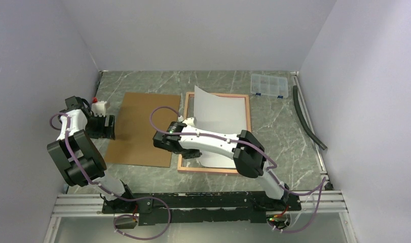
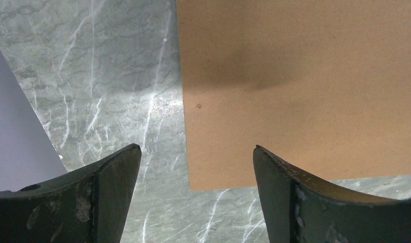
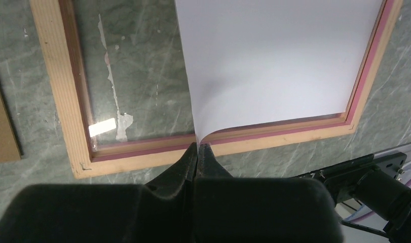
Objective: Put the photo into the frame
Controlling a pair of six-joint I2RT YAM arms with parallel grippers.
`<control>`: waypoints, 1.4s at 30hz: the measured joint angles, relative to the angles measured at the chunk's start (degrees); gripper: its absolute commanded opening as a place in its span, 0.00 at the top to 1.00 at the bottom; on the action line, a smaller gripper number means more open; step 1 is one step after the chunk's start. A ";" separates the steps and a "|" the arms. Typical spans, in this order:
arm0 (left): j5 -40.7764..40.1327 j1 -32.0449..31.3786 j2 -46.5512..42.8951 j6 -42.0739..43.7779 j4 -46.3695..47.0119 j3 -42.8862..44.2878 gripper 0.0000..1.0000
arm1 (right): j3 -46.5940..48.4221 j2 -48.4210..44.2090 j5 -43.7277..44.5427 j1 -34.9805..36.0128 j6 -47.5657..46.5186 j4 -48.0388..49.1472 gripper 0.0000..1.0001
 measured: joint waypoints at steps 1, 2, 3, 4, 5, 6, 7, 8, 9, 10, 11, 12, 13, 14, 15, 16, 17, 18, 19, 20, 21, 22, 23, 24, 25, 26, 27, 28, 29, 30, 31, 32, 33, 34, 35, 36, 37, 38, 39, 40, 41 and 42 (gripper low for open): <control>0.00 0.00 0.00 0.00 0.00 0.00 0.13 | 0.00 0.00 0.09 -0.02 0.02 0.02 1.00; 0.00 0.00 0.00 0.00 0.00 0.00 0.12 | 0.00 0.00 0.13 -0.07 0.02 0.00 1.00; 0.00 0.00 0.00 0.00 0.02 0.00 0.12 | 0.00 0.02 0.17 -0.13 0.02 0.00 1.00; 0.00 0.00 0.00 0.00 0.02 0.00 0.11 | 0.00 0.04 0.20 -0.22 0.04 0.00 1.00; 0.00 0.00 0.00 0.00 0.02 0.00 0.11 | 0.02 0.15 0.22 -0.22 0.04 -0.02 1.00; 0.00 0.00 0.00 0.00 0.02 0.00 0.10 | 0.22 0.37 0.22 -0.20 0.04 -0.04 0.96; 0.00 0.00 0.00 0.00 0.02 0.00 0.09 | 0.55 0.70 0.22 -0.20 0.04 -0.07 0.93; 0.00 0.00 0.00 0.00 0.02 0.00 0.07 | 0.92 1.03 0.22 -0.20 0.04 -0.07 0.89; 0.00 0.00 0.00 0.00 0.02 0.00 0.06 | 1.29 1.40 0.26 -0.22 0.02 -0.02 0.87; -0.02 0.00 0.00 0.09 0.02 0.00 0.06 | 1.51 1.64 0.44 -0.22 0.02 0.04 0.83; -0.04 0.00 0.00 0.15 0.02 0.00 0.06 | 1.57 1.77 0.66 -0.22 0.04 0.07 0.78; -0.04 0.00 0.00 0.15 0.02 0.00 0.06 | 1.55 1.79 0.72 -0.22 0.09 0.07 0.76; -0.04 0.00 0.00 0.17 0.02 0.00 0.06 | 1.55 1.81 0.87 -0.22 0.04 0.04 0.74; -0.04 0.00 0.00 0.17 0.02 0.00 0.06 | 1.53 1.81 1.07 -0.22 0.07 0.07 0.71; -0.04 0.00 0.00 0.17 0.00 0.00 0.06 | 1.44 1.79 1.11 -0.22 0.09 0.09 0.66; -0.04 0.00 0.00 0.17 0.02 0.00 0.06 | 1.16 1.79 1.14 -0.22 0.07 0.20 0.63; -0.04 0.00 0.00 0.17 0.00 0.00 0.06 | 0.63 1.79 1.11 -0.22 0.07 0.39 0.61; -0.04 0.00 0.00 0.17 0.00 0.00 0.06 | -0.04 1.77 1.07 -0.22 0.04 0.70 0.58; -0.04 0.00 0.00 0.17 0.00 0.00 0.06 | -0.52 1.77 1.05 -0.22 0.04 0.96 0.55; -0.04 0.00 0.00 0.17 0.00 0.00 0.06 | -0.96 1.77 1.03 -0.22 0.02 1.18 0.52; -0.04 0.00 0.00 0.17 0.00 0.00 0.06 | -1.20 1.77 1.03 -0.22 0.00 1.44 0.48; -0.04 0.00 0.00 0.17 0.00 0.00 0.06 | -1.20 1.77 1.03 -0.22 -0.02 1.66 0.43; -0.04 0.00 0.00 0.17 0.00 0.00 0.06 | -1.20 1.77 1.03 -0.22 -0.09 2.01 0.35; -0.04 0.00 0.00 0.20 0.00 0.00 0.06 | -1.20 1.75 1.03 -0.22 -0.11 2.25 0.31; -0.04 0.00 0.00 0.20 0.00 0.00 0.06 | -1.20 1.75 1.01 -0.22 -0.26 2.47 0.26; -0.04 0.00 0.00 0.20 -0.02 0.00 0.06 | -1.20 1.75 0.98 -0.22 -0.46 2.69 0.22; -0.04 0.00 0.00 0.22 -0.02 0.00 0.06 | -1.20 1.75 0.96 -0.22 -0.66 2.89 0.19; -0.04 0.00 0.00 0.22 -0.02 0.00 0.06 | -1.20 1.75 0.85 -0.24 -0.96 3.21 0.16; -0.04 0.00 0.00 0.22 -0.02 0.00 0.06 | -1.20 1.73 0.68 -0.26 -1.25 3.63 0.13; -0.04 0.00 0.00 0.22 -0.02 0.00 0.06 | -1.20 1.68 0.42 -0.26 -1.49 4.15 0.11; -0.02 0.00 0.00 0.22 -0.02 0.00 0.06 | -1.20 1.57 0.00 -0.28 -1.86 4.79 0.07; -0.04 0.00 0.00 0.22 -0.04 0.00 0.06 | -1.29 1.31 -0.48 -0.33 -2.36 5.57 0.05; -0.02 0.00 0.00 0.22 -0.07 0.00 0.06 | -1.46 0.94 -0.90 -0.35 -2.82 6.45 0.01; -0.02 0.00 0.00 0.20 -0.09 0.00 0.06 | -1.64 0.33 -1.64 -0.37 -3.56 7.63 0.00; -0.02 0.00 0.00 0.20 -0.17 0.00 0.06 | -1.75 -0.17 -2.12 -0.44 -4.00 8.41 0.00; -0.02 0.00 0.00 0.17 -0.31 0.02 0.06 | -1.88 -0.96 -2.60 -0.48 -4.74 9.40 0.00; 0.00 0.00 0.00 0.17 -0.55 0.11 0.06 | -2.12 -2.01 -3.30 -0.59 -5.60 10.67 0.00; -0.02 0.00 0.00 0.17 -0.76 0.24 0.06 | -2.23 -2.80 -3.61 -0.66 -6.10 11.45 0.00; 0.00 0.00 0.00 0.20 -0.98 0.44 0.06 | -2.58 -3.85 -4.09 -0.72 -6.97 12.76 0.00; 0.00 0.02 0.02 0.20 -1.29 0.79 0.06 | -3.10 -4.98 -4.79 -0.76 -7.74 14.27 0.00; -0.02 0.07 0.07 0.20 -1.55 1.18 0.06 | -3.63 -6.16 -5.42 -0.79 -8.59 15.74 0.00; -0.02 0.09 0.13 0.20 -1.77 1.64 0.06 | -4.02 -6.97 -6.08 -0.79 -9.22 16.90 0.00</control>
